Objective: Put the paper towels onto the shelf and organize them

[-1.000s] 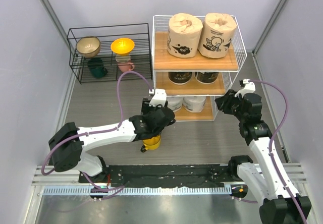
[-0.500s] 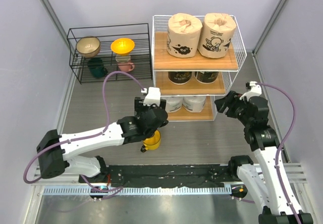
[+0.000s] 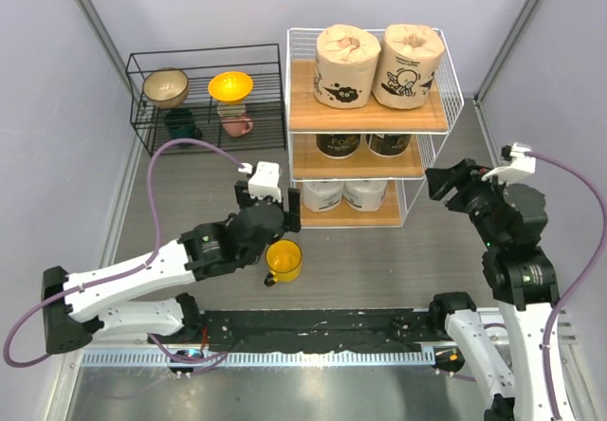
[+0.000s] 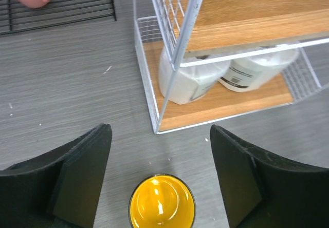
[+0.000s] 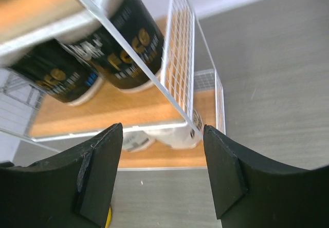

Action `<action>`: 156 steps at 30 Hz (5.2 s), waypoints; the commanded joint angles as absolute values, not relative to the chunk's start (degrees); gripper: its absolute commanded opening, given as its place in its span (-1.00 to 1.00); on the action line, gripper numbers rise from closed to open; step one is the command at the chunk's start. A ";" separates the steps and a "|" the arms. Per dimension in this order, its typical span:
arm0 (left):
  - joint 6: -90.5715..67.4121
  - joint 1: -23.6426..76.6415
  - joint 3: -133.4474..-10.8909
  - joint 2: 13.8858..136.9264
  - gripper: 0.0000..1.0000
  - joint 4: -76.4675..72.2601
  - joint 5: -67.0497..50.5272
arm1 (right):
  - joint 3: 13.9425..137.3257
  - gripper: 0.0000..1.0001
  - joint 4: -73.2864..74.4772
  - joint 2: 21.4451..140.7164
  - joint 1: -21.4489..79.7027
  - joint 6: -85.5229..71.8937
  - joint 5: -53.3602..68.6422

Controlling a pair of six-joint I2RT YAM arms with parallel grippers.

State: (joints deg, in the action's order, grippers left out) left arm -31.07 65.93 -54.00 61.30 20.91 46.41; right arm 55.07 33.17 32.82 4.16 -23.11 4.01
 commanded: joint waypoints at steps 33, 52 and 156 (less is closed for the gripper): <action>-31.82 66.45 -56.42 51.85 0.73 27.86 42.63 | 101.95 0.39 17.05 67.93 4.31 -20.92 -7.29; -32.61 66.36 -54.58 49.57 0.75 28.74 43.59 | 101.60 0.38 16.44 74.71 4.31 -19.60 -2.91; -32.96 66.36 -50.27 47.37 0.79 29.62 45.00 | 63.90 0.54 -14.85 71.63 -18.02 -32.52 50.97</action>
